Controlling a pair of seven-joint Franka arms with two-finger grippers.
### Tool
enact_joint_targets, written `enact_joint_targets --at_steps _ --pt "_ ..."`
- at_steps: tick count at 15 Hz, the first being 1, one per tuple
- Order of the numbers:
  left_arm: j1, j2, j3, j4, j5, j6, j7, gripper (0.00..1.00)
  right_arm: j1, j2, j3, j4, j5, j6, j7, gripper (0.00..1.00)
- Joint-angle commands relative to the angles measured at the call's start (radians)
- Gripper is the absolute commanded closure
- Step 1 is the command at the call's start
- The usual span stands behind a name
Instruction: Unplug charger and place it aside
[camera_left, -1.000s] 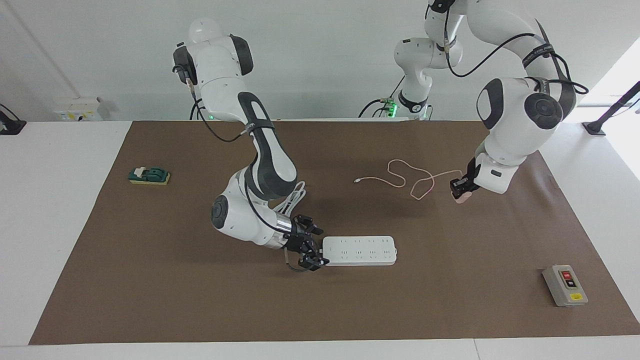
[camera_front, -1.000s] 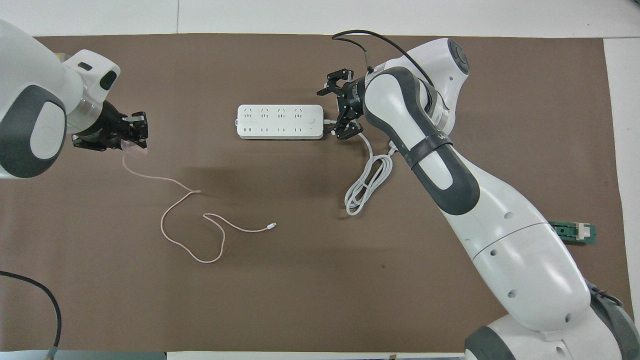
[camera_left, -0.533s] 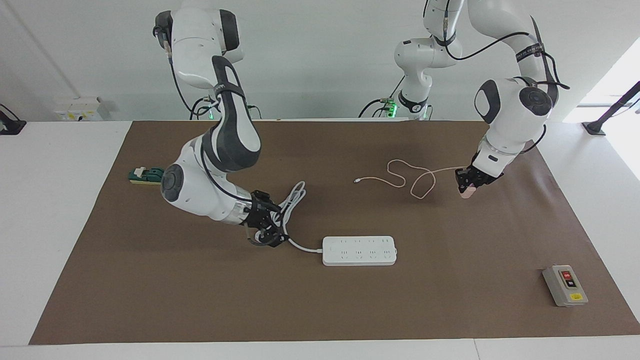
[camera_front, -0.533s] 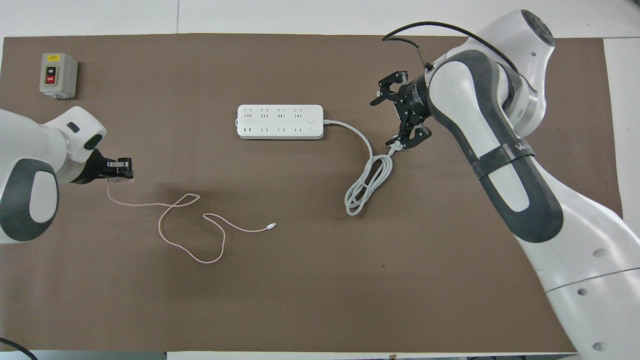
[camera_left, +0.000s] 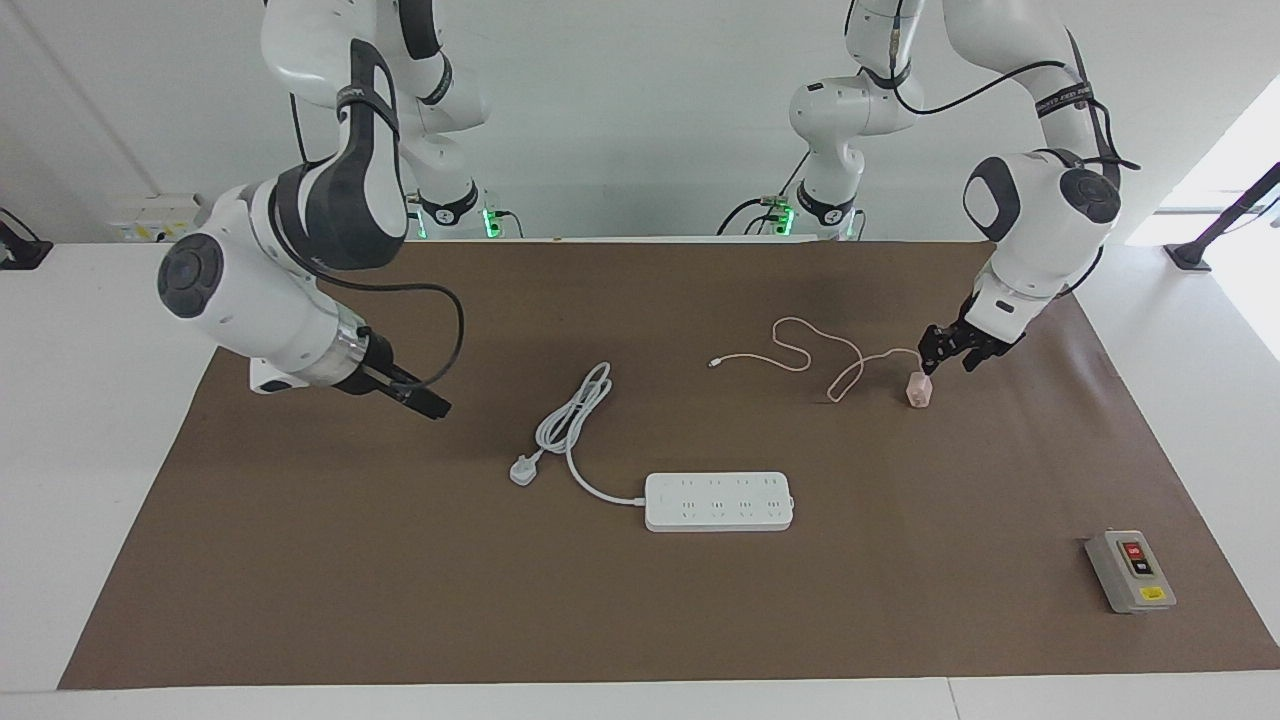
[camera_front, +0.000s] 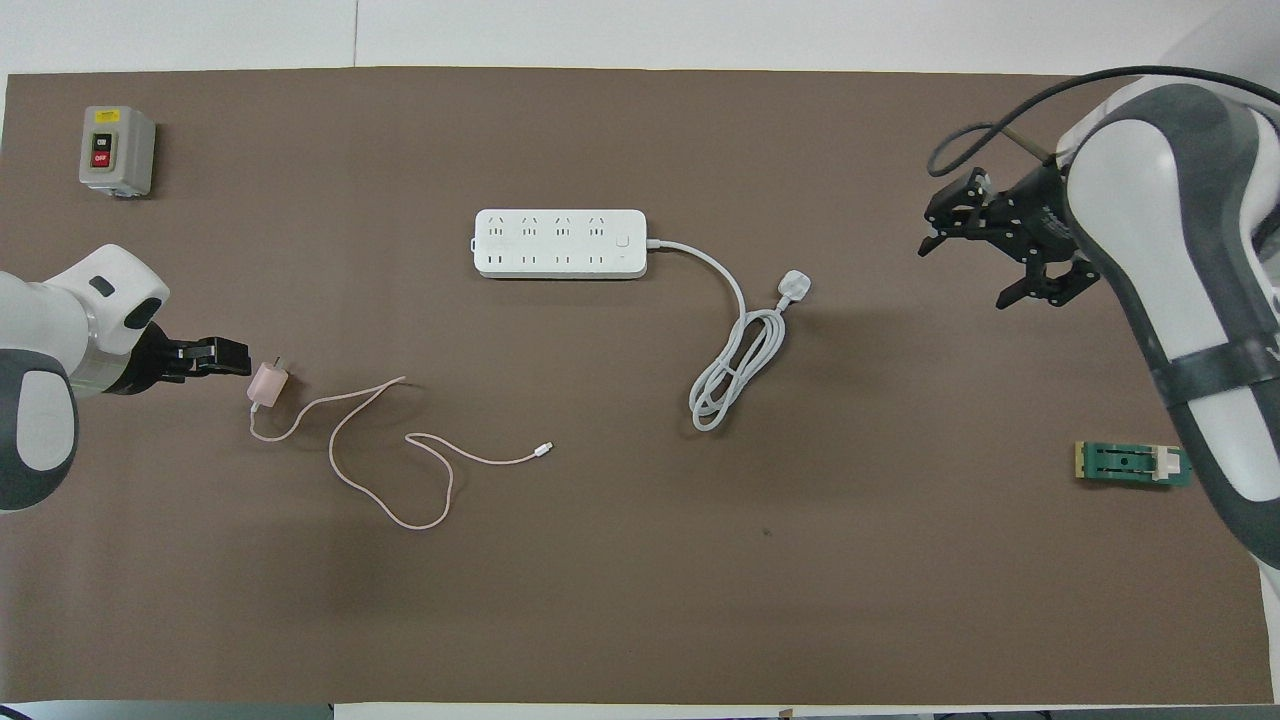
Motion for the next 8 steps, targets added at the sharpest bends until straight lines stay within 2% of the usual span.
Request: enact_joint_targets --at_steps 1,5,8 --pt "0.053 0.004 -0.006 0.013 -0.019 0.017 0.066 0.00 -0.038 -0.082 0.010 -0.056 -0.124 -0.004 -0.270 0.00" --pt "0.057 0.019 0.001 0.149 -0.015 -0.062 0.059 0.00 -0.071 -0.148 0.010 -0.056 -0.241 -0.001 -0.529 0.00" --pt "0.068 0.007 0.003 0.296 -0.009 -0.292 0.051 0.00 -0.077 -0.225 0.010 -0.062 -0.281 -0.005 -0.611 0.00"
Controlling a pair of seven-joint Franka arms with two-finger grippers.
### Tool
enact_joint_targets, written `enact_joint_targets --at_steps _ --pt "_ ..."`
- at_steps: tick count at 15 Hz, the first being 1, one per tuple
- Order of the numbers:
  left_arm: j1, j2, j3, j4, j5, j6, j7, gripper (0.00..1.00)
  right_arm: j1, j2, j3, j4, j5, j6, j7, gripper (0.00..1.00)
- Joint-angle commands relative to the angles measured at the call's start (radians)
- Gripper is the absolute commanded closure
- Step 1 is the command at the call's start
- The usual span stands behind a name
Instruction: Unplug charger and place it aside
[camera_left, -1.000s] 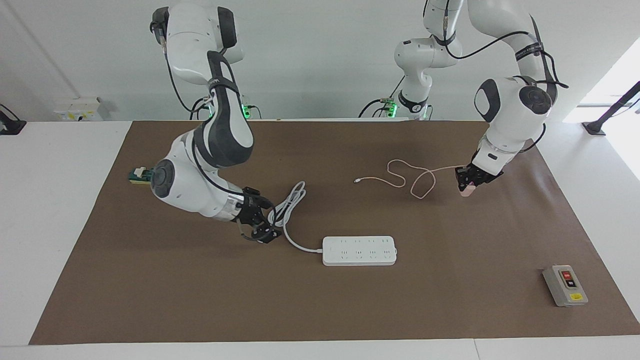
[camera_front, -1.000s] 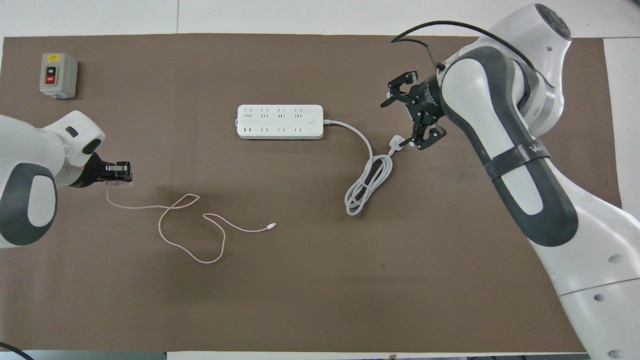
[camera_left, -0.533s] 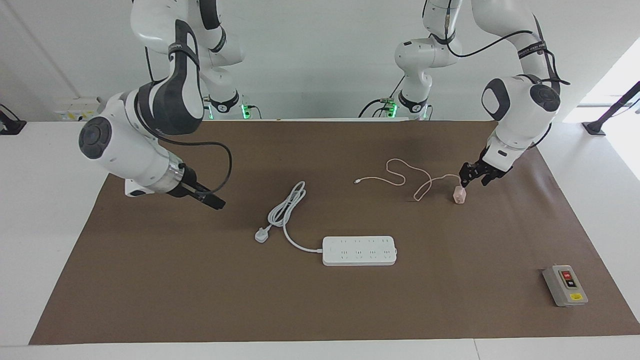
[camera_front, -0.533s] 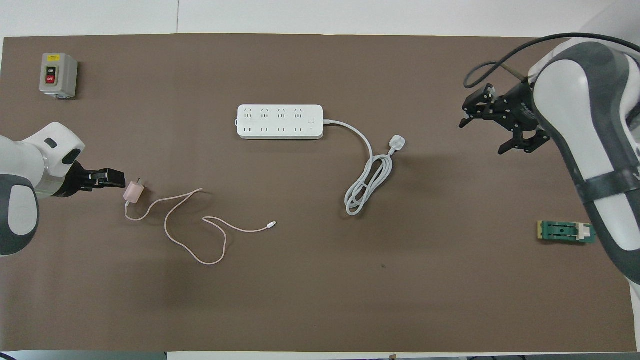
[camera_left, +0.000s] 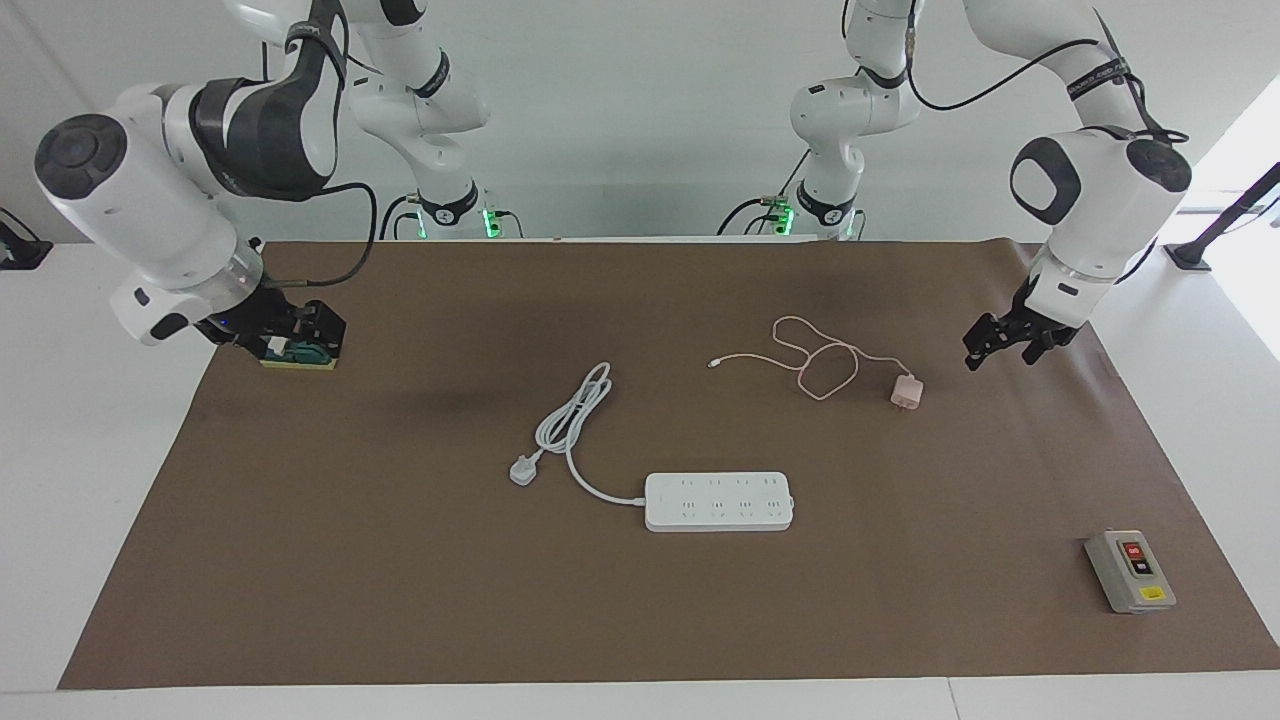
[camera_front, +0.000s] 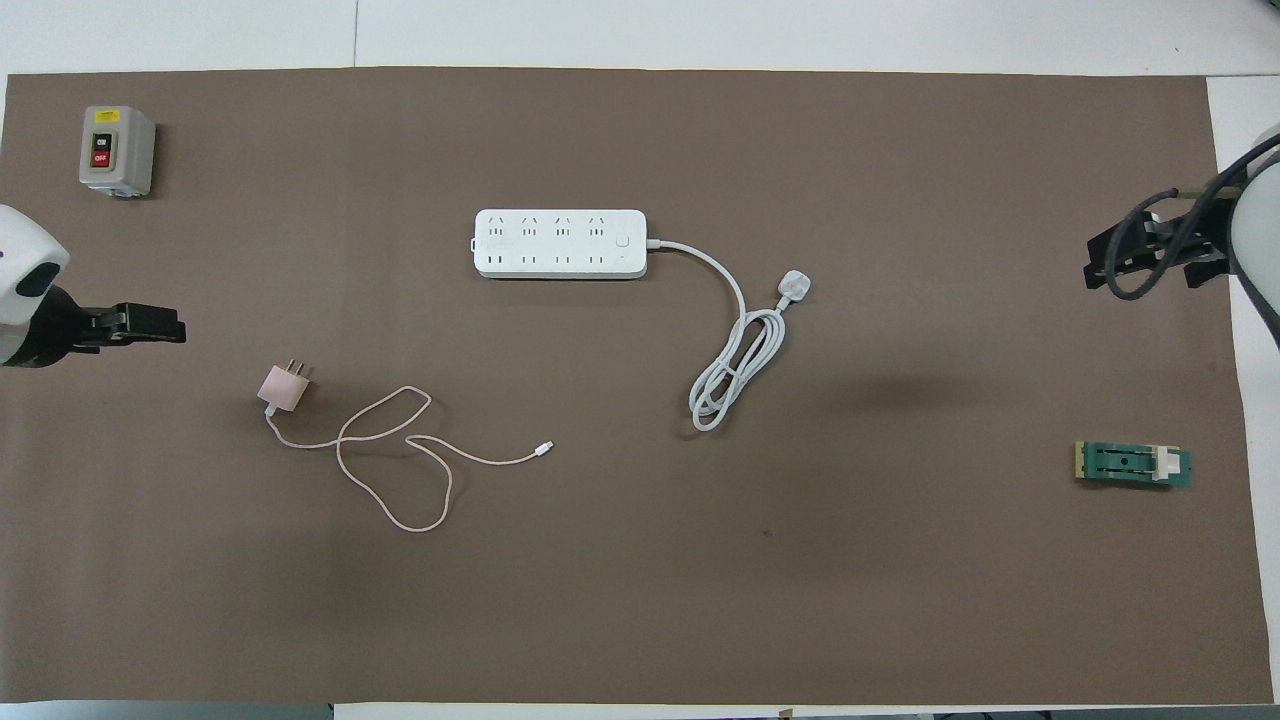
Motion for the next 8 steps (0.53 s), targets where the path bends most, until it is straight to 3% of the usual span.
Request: enact_joint_targets --at_steps 1,5,8 --pt "0.014 -0.006 0.000 0.152 0.002 -0.214 0.008 0.00 -0.025 -0.111 0.014 -0.058 -0.030 0.006 -0.079 0.00" --pt "-0.005 -0.042 -0.013 0.267 0.043 -0.317 -0.007 0.00 -0.106 -0.255 0.080 -0.191 -0.065 0.013 -0.087 0.00" --pt "-0.026 -0.025 -0.014 0.350 0.042 -0.435 -0.044 0.00 -0.192 -0.283 0.179 -0.238 -0.083 0.024 -0.078 0.00"
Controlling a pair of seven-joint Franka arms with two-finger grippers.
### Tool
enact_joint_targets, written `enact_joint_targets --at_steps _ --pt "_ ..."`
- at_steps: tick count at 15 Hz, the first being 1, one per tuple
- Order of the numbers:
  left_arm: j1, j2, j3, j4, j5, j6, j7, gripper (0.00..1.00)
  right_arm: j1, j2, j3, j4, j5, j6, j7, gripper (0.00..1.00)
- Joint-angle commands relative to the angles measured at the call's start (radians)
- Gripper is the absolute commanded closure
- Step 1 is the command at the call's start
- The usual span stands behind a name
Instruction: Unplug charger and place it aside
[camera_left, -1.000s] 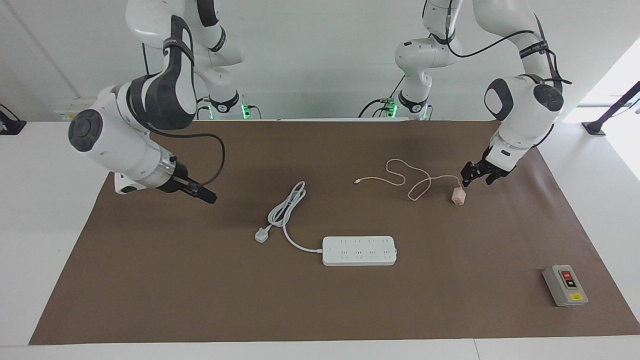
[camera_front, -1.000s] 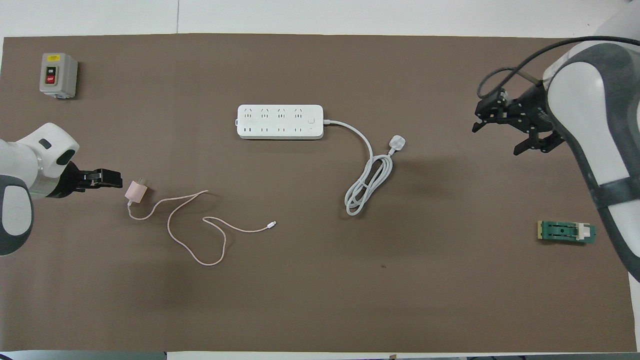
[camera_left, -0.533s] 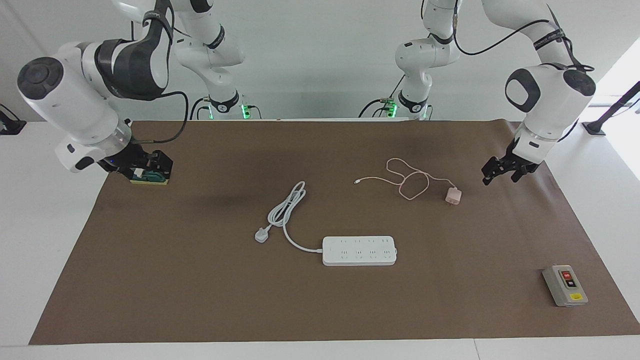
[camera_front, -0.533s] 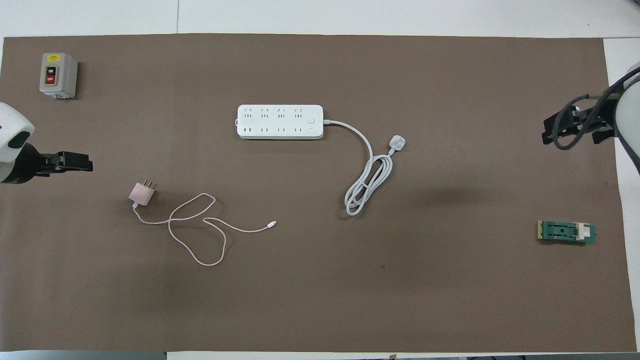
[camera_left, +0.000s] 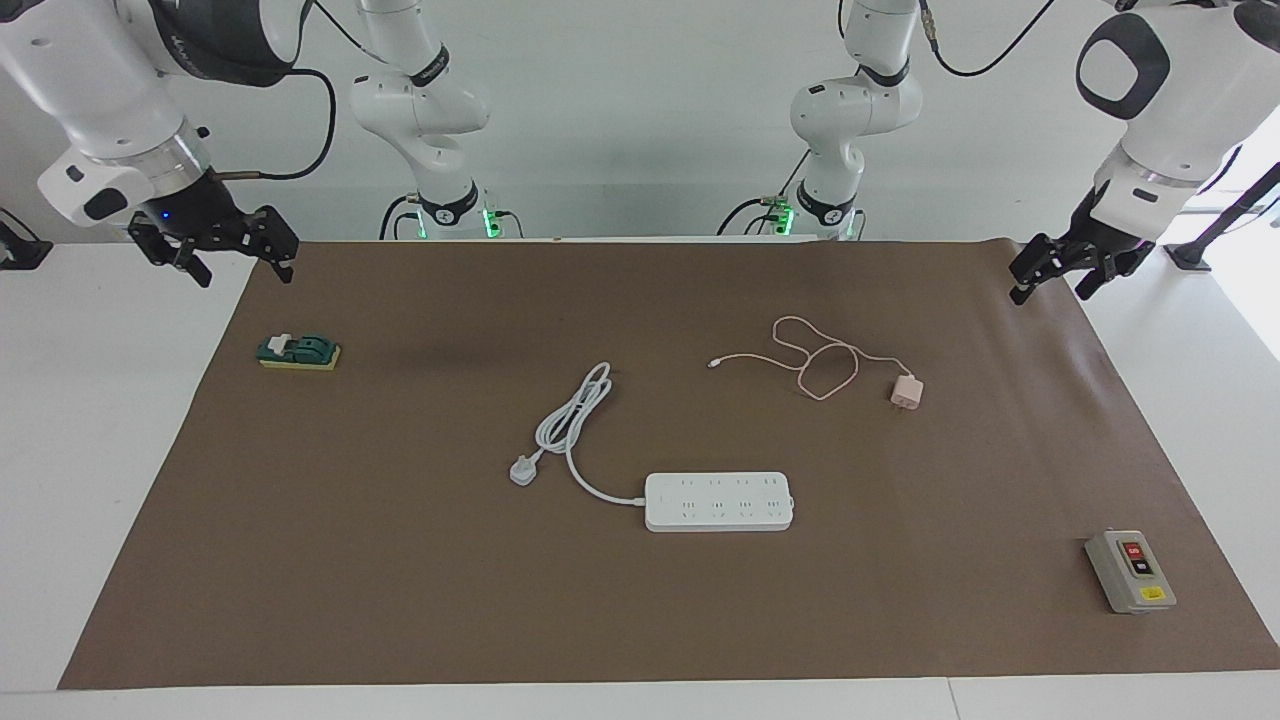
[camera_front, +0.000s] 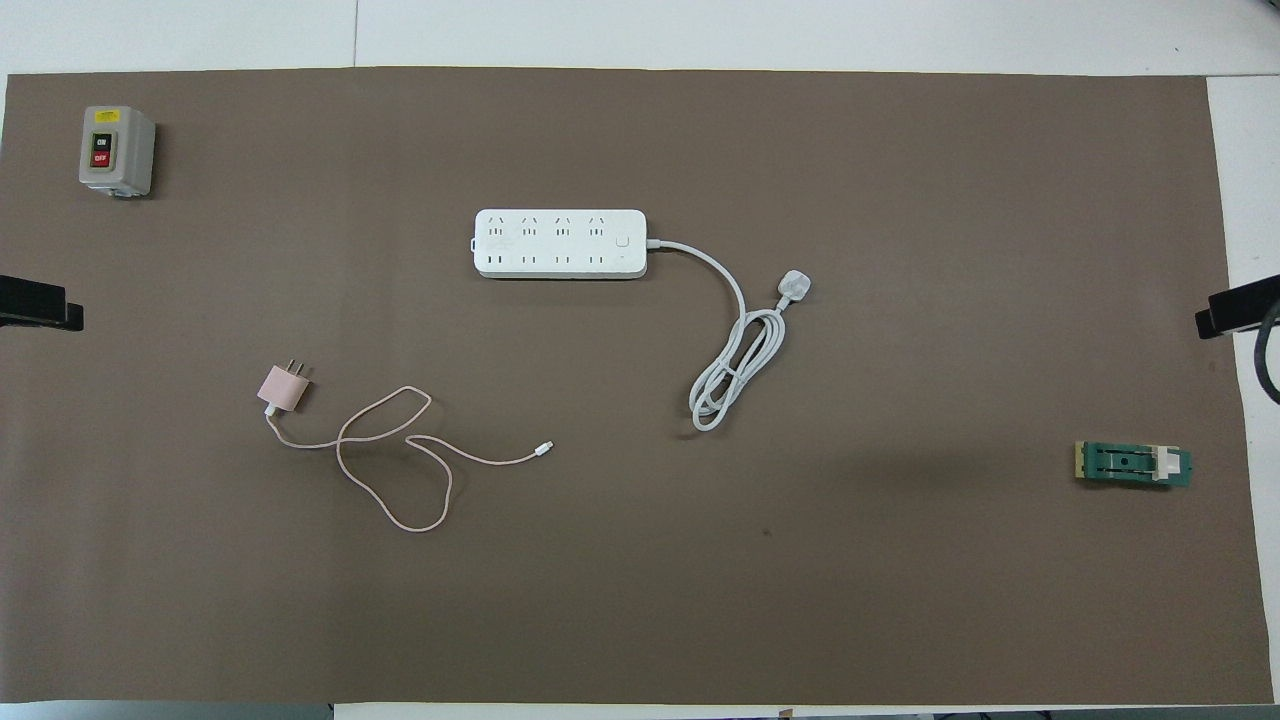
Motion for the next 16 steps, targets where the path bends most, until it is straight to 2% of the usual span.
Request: enact_joint_targets --at_steps 1,6,9,12,14,16 --pt "-0.024 0.033 -0.001 0.091 0.016 -0.101 -0.031 0.00 -0.074 -0.043 0.088 -0.084 -0.026 0.047 0.001 0.00" --pt "-0.056 0.052 -0.006 0.125 0.005 -0.155 -0.089 0.00 -0.081 -0.039 0.093 -0.078 -0.023 0.057 0.048 0.00" --pt "-0.105 0.052 -0.004 0.124 0.014 -0.155 -0.150 0.00 -0.096 -0.040 0.093 -0.074 -0.009 0.046 0.065 0.00" --pt "-0.110 0.042 -0.006 0.114 0.014 -0.156 -0.157 0.00 -0.093 -0.043 0.093 -0.074 -0.009 0.025 0.059 0.00" --pt "-0.165 0.033 0.012 0.091 0.013 -0.156 -0.157 0.00 -0.090 -0.045 0.093 -0.074 -0.008 0.012 0.062 0.00" --pt "-0.169 0.035 0.028 0.093 0.008 -0.152 -0.152 0.00 -0.087 -0.043 0.093 -0.074 -0.005 0.011 0.064 0.00"
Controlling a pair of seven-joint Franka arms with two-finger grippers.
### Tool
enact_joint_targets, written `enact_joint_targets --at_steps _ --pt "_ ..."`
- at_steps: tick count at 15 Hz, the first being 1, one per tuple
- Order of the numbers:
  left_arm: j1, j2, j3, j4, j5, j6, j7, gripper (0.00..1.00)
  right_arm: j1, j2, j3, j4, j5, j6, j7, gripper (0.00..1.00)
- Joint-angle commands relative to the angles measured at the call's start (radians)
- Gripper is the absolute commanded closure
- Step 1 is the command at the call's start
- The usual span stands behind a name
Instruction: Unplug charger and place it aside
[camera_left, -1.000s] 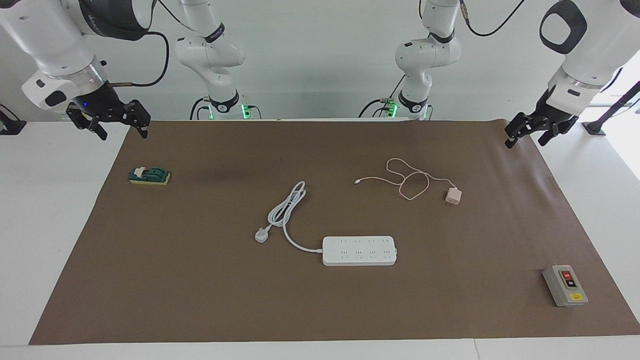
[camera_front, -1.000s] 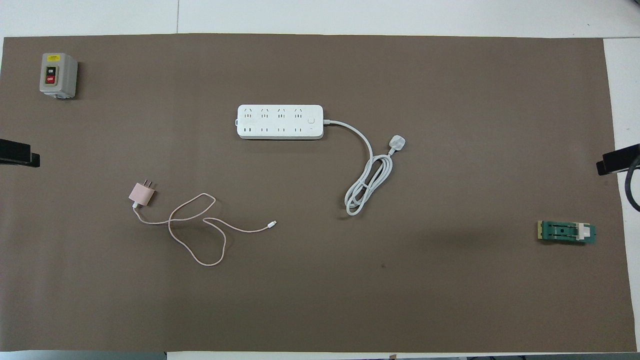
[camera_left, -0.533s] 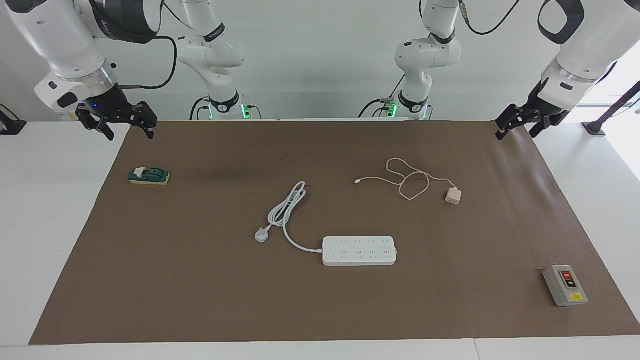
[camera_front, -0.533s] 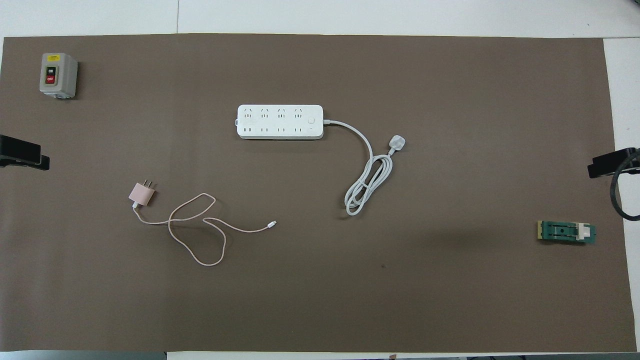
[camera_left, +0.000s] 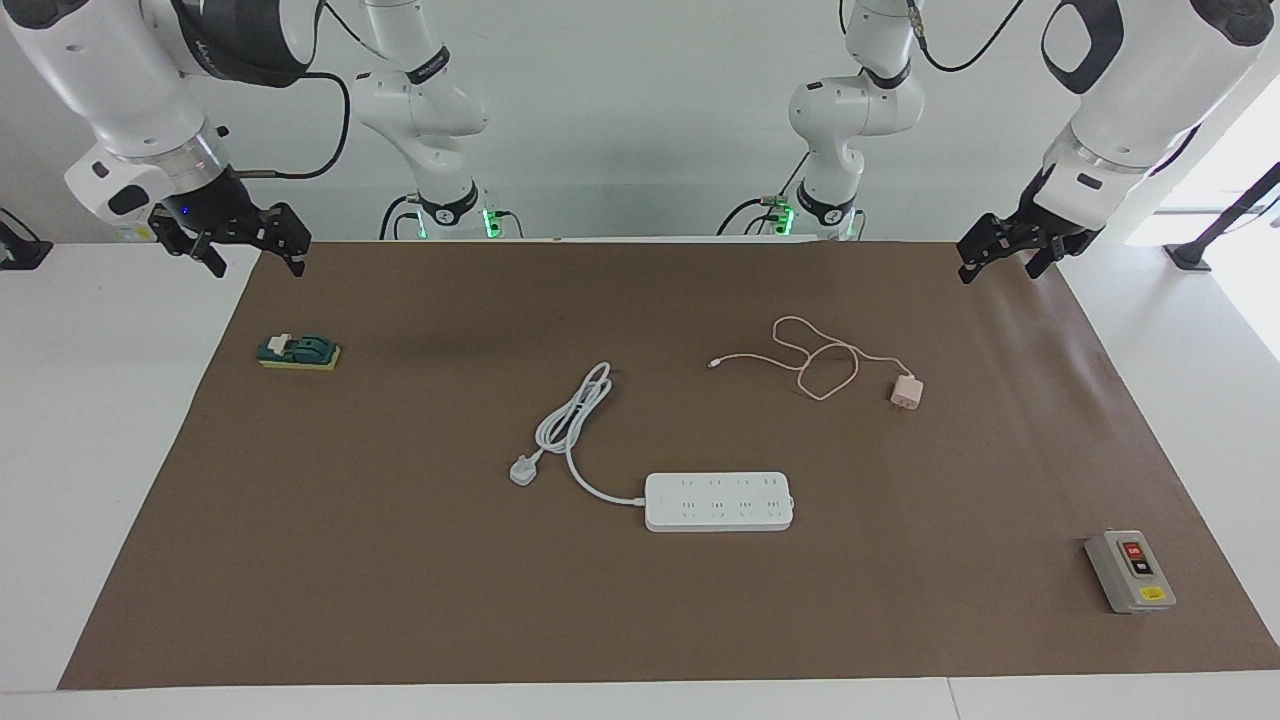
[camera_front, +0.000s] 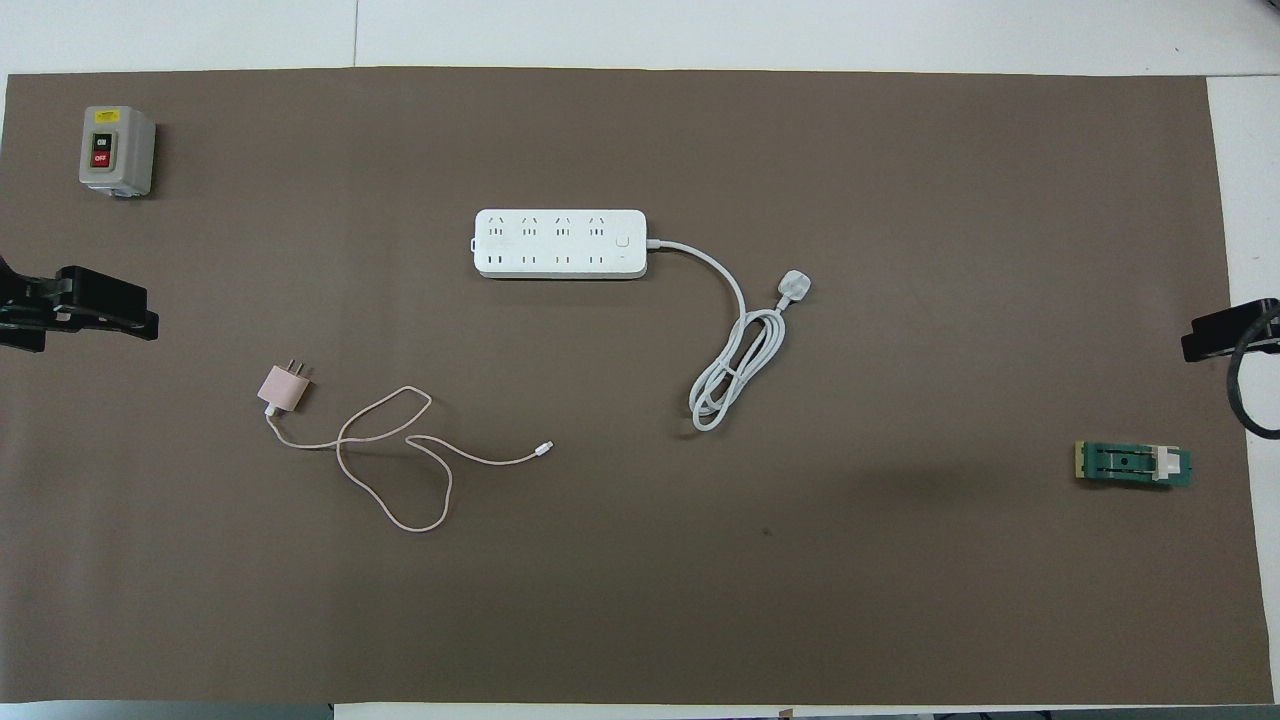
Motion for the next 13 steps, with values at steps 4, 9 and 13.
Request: enact_joint_targets --at_steps 4,9,13 --pt "-0.024 -0.011 0.032 -0.011 0.008 -0.014 0.067 0.00 -0.012 -0.021 0.015 -0.021 0.002 -0.007 0.016 0.00" --pt "-0.021 -0.023 0.032 -0.042 0.008 0.036 0.133 0.00 -0.006 -0.021 0.017 -0.021 0.002 -0.007 0.017 0.00" --pt "-0.021 -0.020 0.032 -0.034 0.008 0.082 0.126 0.00 -0.006 -0.021 0.040 -0.020 0.002 -0.007 0.016 0.00"
